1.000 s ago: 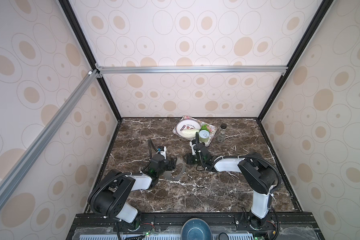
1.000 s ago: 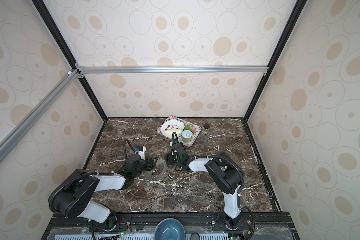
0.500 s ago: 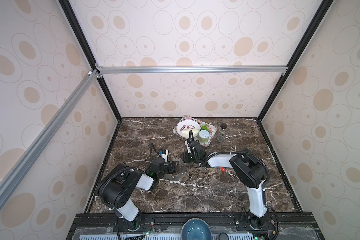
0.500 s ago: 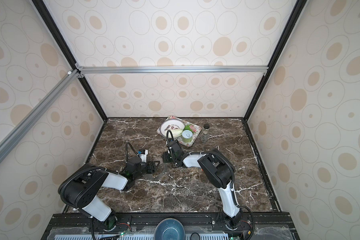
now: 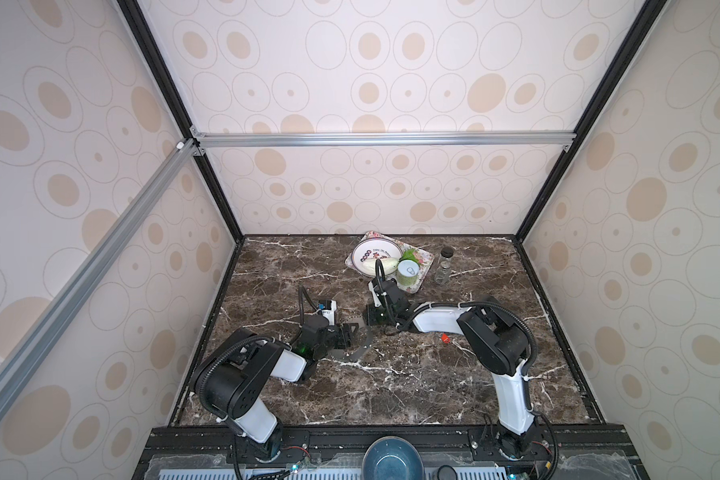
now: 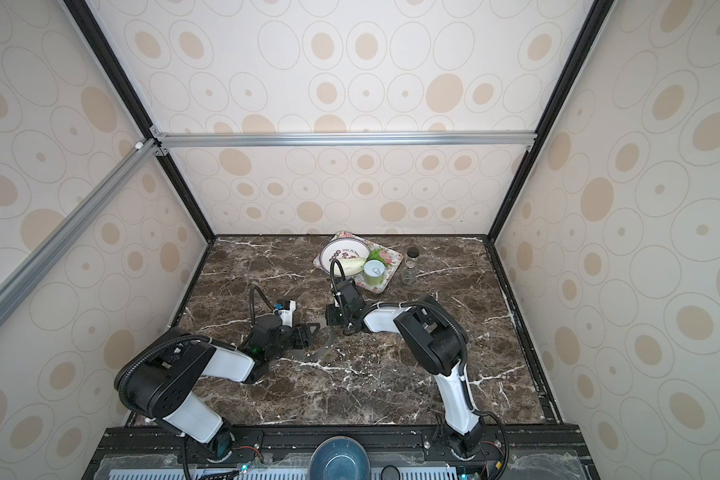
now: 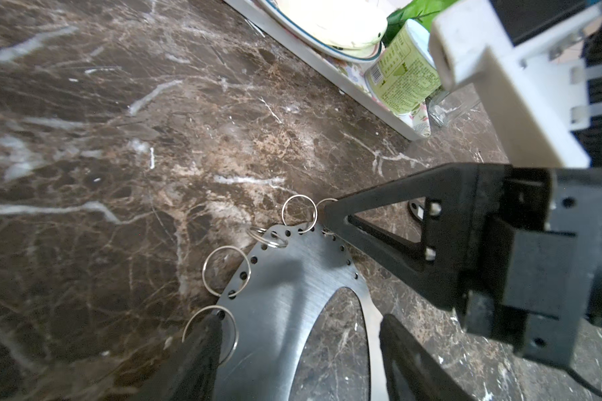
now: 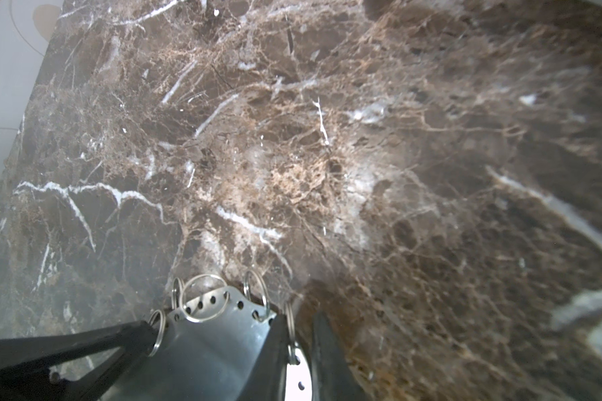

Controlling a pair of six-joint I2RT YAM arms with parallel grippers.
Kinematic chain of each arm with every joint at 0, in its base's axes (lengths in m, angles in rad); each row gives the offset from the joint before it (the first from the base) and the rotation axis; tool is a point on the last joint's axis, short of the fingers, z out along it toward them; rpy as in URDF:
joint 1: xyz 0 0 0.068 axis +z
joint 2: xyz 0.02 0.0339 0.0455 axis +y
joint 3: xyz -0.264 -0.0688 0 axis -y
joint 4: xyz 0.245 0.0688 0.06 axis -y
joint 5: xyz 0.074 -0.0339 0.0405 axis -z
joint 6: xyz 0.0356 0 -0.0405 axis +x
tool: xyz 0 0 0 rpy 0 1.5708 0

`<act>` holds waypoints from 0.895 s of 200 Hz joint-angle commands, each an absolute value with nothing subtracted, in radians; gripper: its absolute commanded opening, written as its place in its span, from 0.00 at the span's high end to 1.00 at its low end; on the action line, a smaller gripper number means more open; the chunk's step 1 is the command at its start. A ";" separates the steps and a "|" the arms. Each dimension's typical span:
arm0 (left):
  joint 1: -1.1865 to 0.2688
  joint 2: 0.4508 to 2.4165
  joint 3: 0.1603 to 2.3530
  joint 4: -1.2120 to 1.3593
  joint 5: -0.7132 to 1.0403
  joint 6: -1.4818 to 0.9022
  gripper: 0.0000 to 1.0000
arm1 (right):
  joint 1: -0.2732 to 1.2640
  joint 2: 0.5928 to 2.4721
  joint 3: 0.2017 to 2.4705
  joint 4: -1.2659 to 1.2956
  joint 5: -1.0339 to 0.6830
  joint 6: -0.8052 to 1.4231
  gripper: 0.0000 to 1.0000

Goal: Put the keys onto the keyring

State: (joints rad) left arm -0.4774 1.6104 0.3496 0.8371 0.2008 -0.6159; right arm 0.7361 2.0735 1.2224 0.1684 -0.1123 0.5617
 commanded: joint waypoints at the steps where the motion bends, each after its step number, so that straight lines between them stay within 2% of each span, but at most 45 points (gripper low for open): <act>1: -0.481 1.573 0.339 0.854 0.184 -0.617 0.29 | 0.744 2.085 1.237 0.152 -0.112 0.574 0.91; 24: -0.480 1.532 0.318 0.853 0.165 -0.609 0.28 | 0.742 2.064 1.225 0.156 -0.111 0.569 1.00; 80: -0.480 1.308 0.242 0.848 0.074 -0.560 0.25 | 0.745 1.941 1.109 0.271 -0.096 0.507 1.00; 134: -0.481 0.878 0.132 0.796 -0.053 -0.477 0.16 | 0.766 1.702 0.919 0.411 -0.059 0.336 1.00; 179: -0.480 0.529 0.033 0.812 -0.112 -0.413 0.01 | 0.800 1.506 0.739 0.567 -0.020 0.201 1.00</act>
State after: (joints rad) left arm -0.4782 0.6571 0.0700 0.8135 -0.0540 -0.4770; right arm 0.7795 1.5894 0.8055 0.4526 -0.0521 0.3126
